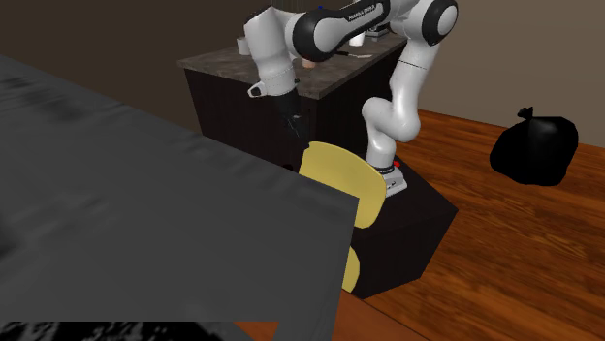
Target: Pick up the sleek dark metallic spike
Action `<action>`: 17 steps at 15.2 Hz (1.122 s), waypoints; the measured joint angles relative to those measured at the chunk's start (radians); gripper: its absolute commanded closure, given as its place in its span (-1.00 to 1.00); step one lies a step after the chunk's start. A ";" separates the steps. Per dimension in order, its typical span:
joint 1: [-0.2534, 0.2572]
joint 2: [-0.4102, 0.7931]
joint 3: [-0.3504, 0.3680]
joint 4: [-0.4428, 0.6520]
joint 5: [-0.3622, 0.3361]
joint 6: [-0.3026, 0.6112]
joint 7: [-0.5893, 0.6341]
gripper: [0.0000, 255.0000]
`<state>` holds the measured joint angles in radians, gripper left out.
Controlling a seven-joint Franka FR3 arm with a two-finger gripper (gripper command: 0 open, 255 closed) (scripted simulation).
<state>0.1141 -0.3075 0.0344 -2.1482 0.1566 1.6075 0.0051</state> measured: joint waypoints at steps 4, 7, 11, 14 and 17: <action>0.027 0.159 0.028 0.120 0.000 0.016 -0.014 -1.00; 0.042 0.249 0.045 0.181 -0.003 0.031 -0.020 -1.00; 0.045 0.263 0.048 0.148 -0.002 0.077 -0.027 -1.00; 0.047 0.272 0.049 0.118 -0.001 0.115 -0.030 -1.00; 0.046 0.278 0.049 0.116 -0.002 0.124 -0.031 1.00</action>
<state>0.1605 -0.0293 0.0836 -2.0321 0.1549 1.7311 -0.0263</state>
